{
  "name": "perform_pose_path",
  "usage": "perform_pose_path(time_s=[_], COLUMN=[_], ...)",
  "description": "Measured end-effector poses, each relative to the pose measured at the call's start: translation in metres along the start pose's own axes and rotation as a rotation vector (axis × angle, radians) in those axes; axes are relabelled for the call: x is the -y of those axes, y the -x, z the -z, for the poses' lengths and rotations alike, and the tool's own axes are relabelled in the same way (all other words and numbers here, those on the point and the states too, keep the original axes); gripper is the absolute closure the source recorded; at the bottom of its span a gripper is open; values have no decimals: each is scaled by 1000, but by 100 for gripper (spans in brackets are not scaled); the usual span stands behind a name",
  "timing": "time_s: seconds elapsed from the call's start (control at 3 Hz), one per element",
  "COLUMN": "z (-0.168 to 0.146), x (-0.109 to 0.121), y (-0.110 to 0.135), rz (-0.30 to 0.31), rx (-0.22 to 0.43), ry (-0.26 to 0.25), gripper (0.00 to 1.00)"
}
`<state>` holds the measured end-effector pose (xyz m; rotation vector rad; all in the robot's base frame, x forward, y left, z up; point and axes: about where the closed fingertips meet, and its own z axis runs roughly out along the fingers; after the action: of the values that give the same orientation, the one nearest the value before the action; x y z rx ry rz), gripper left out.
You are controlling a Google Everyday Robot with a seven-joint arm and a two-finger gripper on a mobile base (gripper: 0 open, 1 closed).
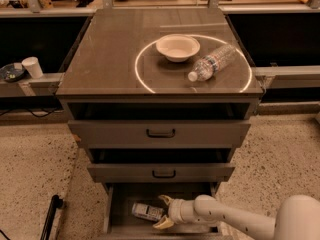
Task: Pick blue plastic bottle from bottom drawer and place on counter
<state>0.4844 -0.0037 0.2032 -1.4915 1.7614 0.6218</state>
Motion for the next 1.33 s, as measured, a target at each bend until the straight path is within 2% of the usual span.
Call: perform_pose_path(time_s=[0.33,1.33], z=[-18,-38], x=[9,16], y=[-22,-37], rz=[-12,-41], rx=[-2,-17], ry=[16,42], gripper=[32,29])
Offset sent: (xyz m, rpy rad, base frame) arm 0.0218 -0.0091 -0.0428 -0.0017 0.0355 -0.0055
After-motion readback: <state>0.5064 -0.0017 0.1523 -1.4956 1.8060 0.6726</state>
